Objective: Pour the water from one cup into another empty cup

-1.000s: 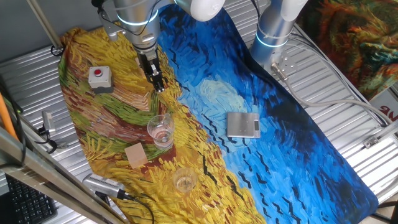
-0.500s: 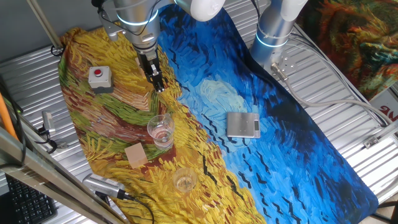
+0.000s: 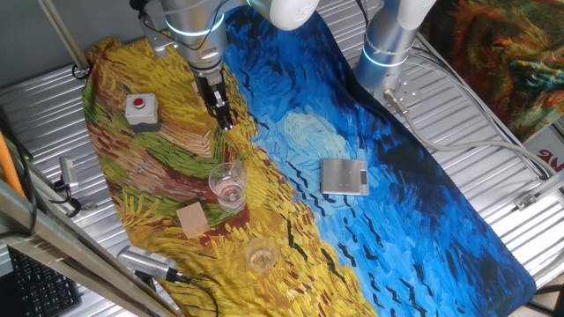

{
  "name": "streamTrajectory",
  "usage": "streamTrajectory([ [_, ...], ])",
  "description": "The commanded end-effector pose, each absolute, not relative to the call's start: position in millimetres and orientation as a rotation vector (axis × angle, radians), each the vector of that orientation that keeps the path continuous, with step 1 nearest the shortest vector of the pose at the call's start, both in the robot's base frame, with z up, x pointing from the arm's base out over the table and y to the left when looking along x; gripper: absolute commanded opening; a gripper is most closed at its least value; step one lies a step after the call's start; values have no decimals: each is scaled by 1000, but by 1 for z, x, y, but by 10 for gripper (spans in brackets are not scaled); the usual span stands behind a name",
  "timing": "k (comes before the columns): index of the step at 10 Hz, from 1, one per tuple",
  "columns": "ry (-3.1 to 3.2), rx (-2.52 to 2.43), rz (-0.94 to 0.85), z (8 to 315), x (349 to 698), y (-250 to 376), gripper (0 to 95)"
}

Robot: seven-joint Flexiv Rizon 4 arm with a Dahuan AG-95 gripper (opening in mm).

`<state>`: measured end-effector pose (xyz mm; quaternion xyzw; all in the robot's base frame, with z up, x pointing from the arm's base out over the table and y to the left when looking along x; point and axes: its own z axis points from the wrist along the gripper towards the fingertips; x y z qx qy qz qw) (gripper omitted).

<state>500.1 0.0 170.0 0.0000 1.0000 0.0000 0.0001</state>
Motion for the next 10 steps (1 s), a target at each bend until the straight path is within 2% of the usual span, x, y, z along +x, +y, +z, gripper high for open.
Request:
streamTrajectory([
  [1, 3142, 0, 0, 170, 500, 0, 950],
  [2, 3117, -215, -73, 171, 500, 0, 0],
  [10, 3119, -207, -80, 172, 499, 1, 0],
])
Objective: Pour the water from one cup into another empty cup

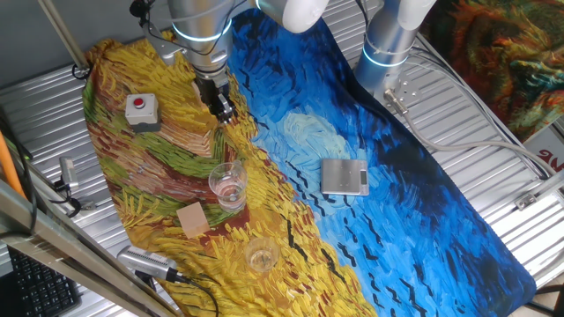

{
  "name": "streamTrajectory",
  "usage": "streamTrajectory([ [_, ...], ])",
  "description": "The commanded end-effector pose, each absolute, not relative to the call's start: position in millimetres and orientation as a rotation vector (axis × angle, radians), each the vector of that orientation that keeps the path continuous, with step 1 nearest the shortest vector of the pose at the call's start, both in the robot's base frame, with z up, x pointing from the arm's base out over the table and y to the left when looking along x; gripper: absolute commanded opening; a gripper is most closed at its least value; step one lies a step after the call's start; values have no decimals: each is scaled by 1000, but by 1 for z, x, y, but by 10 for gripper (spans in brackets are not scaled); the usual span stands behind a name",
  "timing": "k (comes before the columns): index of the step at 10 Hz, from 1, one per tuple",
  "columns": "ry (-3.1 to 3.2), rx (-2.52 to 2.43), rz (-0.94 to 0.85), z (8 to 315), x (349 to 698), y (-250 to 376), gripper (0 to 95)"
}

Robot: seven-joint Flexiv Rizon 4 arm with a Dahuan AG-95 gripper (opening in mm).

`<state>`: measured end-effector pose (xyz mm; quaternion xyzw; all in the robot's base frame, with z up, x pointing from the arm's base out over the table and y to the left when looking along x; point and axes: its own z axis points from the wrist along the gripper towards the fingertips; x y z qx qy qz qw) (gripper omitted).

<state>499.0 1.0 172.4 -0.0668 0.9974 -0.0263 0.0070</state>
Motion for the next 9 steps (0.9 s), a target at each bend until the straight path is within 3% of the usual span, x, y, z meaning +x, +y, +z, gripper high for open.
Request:
streamTrajectory([
  [1, 3119, -209, -79, 172, 499, 1, 0],
  [9, 3104, -255, -42, 174, 499, 2, 0],
])
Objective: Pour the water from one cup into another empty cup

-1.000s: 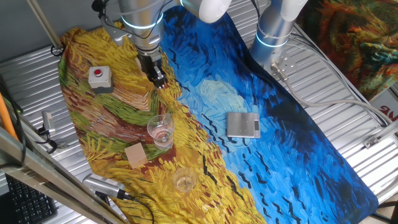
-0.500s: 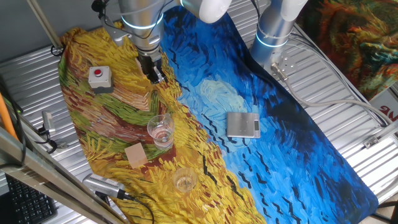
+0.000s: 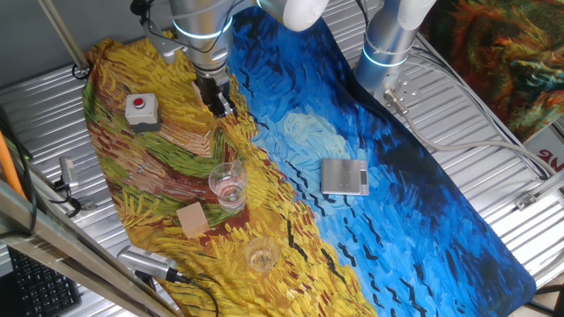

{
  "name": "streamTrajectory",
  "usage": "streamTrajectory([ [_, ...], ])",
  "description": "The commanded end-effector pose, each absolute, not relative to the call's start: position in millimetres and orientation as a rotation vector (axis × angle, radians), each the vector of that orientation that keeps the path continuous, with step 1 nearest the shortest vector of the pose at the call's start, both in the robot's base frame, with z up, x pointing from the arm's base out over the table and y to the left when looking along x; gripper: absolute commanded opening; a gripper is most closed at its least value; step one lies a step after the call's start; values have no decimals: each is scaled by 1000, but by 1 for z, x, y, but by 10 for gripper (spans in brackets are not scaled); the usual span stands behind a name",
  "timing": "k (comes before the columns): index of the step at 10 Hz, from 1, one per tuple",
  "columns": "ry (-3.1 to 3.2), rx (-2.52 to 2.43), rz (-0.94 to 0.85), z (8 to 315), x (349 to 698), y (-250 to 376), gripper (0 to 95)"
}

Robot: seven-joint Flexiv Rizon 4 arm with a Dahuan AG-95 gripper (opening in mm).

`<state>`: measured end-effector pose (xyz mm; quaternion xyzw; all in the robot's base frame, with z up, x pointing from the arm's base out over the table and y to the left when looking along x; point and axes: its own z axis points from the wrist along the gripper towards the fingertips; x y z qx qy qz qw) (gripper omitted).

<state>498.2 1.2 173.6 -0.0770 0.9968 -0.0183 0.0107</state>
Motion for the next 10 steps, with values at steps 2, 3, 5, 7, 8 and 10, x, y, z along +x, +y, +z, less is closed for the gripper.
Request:
streamTrajectory([
  [2, 3109, -297, -27, 179, 496, 4, 0],
  [3, 3101, -340, -21, 181, 496, 5, 0],
  [5, 3083, -451, 2, 179, 497, 15, 0],
  [7, 3064, -572, 37, 174, 497, 36, 0],
  [8, 3059, -596, 44, 174, 497, 44, 0],
  [10, 3048, -656, 32, 175, 495, 49, 0],
])
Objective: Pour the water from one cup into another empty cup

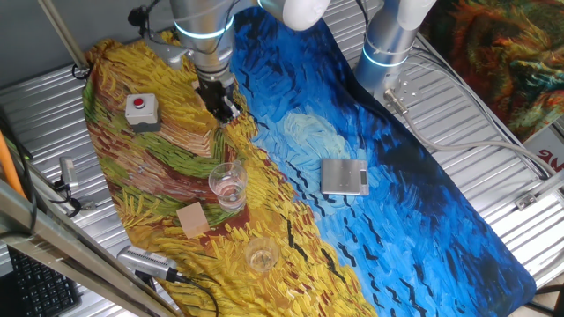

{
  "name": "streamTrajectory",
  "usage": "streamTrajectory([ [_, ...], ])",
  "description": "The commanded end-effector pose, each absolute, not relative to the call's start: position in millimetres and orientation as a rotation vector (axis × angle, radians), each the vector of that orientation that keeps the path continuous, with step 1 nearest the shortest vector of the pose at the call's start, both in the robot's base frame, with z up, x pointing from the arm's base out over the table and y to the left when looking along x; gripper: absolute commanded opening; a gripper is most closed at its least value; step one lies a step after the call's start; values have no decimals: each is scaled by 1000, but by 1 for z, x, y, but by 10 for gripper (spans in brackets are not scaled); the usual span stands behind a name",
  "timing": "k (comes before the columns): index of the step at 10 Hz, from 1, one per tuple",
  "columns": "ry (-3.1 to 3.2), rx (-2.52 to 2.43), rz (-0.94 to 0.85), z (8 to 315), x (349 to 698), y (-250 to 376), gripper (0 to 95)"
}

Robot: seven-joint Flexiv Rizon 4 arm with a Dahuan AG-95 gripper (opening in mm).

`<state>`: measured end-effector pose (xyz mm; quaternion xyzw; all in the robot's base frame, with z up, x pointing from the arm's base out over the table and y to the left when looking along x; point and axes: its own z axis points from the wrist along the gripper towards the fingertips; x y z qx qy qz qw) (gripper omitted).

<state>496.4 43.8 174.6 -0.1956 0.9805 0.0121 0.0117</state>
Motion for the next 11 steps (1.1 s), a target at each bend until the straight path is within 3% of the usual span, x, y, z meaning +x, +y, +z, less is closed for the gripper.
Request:
streamTrajectory([
  [1, 3033, -705, 37, 176, 495, 49, 0],
  [6, 2897, -1112, 15, 175, 494, 57, 0],
  [11, 2847, -1155, 2, 170, 494, 67, 0],
])
